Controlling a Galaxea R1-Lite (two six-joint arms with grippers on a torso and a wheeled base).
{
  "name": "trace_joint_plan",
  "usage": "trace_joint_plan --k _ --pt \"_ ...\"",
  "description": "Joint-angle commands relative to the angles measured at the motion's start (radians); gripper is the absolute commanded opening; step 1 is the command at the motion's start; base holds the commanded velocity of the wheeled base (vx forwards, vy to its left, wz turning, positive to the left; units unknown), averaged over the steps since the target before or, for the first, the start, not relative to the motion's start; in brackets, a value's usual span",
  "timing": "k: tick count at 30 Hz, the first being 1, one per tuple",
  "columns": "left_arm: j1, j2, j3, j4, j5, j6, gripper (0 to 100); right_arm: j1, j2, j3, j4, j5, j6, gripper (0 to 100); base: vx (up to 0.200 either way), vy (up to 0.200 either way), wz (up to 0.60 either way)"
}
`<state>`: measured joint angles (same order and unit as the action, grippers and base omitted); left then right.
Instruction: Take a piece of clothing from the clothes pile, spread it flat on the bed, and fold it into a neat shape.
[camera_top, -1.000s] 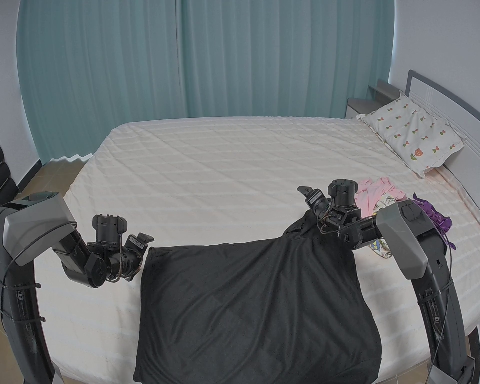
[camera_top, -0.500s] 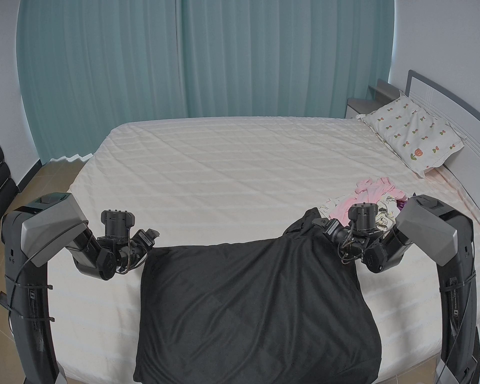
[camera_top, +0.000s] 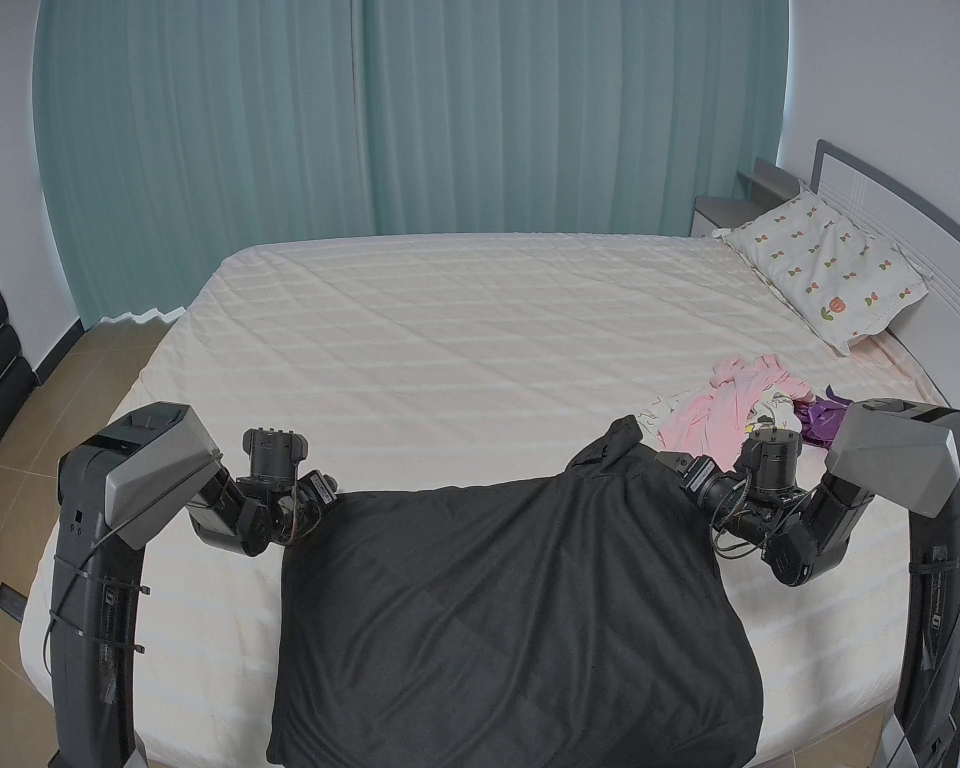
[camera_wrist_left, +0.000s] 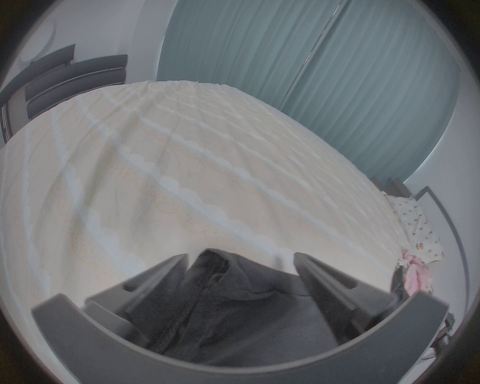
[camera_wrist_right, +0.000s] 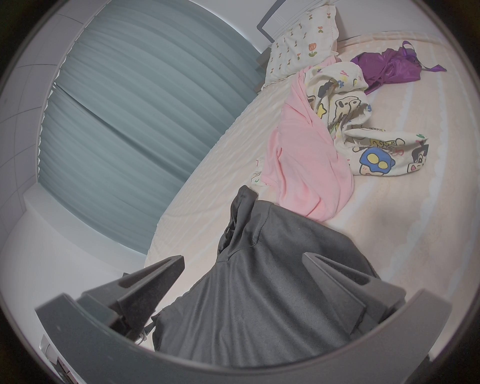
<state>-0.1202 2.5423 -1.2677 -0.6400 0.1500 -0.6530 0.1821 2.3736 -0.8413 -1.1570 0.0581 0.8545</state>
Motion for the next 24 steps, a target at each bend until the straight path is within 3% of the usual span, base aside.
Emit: trace_joint_plan --k 1,9,21,22,24 --pt "0.005 0.045 -0.033 0.013 0.023 0.006 0 0.000 -0.025 0.018 -0.003 0.000 0.000 100 0.000 0.000 0.00" --pt "0.059 0.044 -0.107 0.016 0.095 0.000 0 -0.004 -0.027 0.021 -0.004 0.000 0.005 100 0.000 0.000 0.00" --pt "0.067 0.042 -0.118 0.013 0.092 -0.008 0 -0.006 -0.030 0.033 -0.006 0.000 0.008 100 0.000 0.000 0.00" --pt "0.067 0.042 -0.118 0.013 0.094 -0.013 100 -0.007 -0.036 0.039 -0.006 0.002 0.008 100 0.000 0.000 0.00" --pt "0.067 0.036 -0.114 0.016 0.094 -0.036 100 -0.010 -0.062 0.068 -0.004 0.009 0.008 100 0.000 0.000 0.00"
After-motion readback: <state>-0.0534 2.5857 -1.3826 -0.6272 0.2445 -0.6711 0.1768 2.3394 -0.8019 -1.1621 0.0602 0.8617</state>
